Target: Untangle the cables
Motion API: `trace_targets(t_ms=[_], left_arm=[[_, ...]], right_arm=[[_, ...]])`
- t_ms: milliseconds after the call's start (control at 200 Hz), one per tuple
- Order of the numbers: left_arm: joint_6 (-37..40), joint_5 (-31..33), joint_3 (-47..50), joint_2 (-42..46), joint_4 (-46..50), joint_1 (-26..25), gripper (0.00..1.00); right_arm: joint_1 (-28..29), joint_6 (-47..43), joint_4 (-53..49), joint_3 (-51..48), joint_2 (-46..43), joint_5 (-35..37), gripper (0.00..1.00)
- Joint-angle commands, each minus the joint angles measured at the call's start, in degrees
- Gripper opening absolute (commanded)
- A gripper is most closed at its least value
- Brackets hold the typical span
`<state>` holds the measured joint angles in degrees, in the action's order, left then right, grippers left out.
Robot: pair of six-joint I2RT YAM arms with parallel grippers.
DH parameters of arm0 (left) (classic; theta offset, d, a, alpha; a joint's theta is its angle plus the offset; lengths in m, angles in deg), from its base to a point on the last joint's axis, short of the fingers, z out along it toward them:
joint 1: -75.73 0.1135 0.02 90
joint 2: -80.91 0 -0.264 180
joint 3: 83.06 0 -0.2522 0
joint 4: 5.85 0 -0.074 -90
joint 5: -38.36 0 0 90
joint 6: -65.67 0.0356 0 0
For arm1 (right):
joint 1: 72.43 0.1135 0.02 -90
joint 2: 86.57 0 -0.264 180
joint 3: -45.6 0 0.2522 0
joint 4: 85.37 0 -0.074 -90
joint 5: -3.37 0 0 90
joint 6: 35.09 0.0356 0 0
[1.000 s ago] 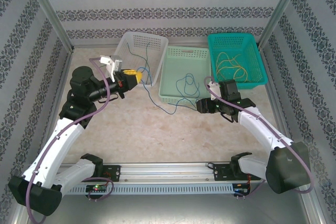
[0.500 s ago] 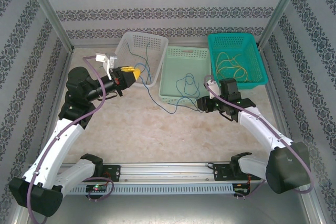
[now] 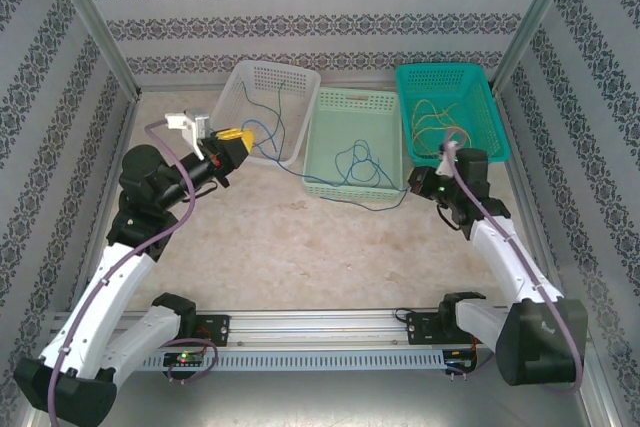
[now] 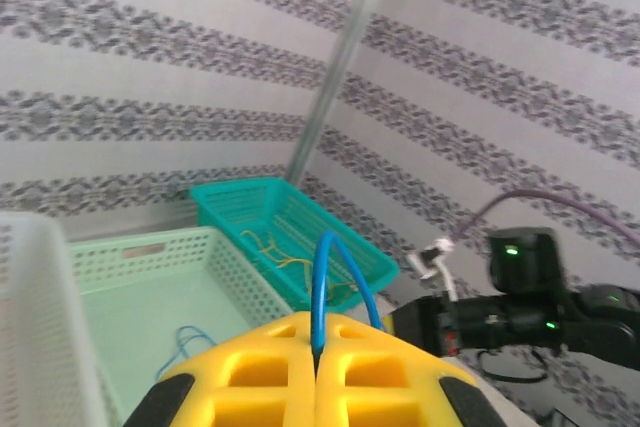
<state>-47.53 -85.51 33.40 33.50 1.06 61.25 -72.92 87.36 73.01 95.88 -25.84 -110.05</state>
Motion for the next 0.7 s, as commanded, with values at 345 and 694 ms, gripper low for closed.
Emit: trace_targets(t_ms=[345, 694], left_arm=[[-4.96, 23.83, 12.11, 10.02, -10.94, 0.90, 0.00], [-7.78, 26.72, 13.87, 8.49, -15.84, 0.88, 0.00]], right_arm=[[-8.59, 47.50, 23.04, -14.67, -6.32, 3.16, 0.00], [-8.63, 53.82, 20.44, -18.70, -12.96, 5.66, 0.00]])
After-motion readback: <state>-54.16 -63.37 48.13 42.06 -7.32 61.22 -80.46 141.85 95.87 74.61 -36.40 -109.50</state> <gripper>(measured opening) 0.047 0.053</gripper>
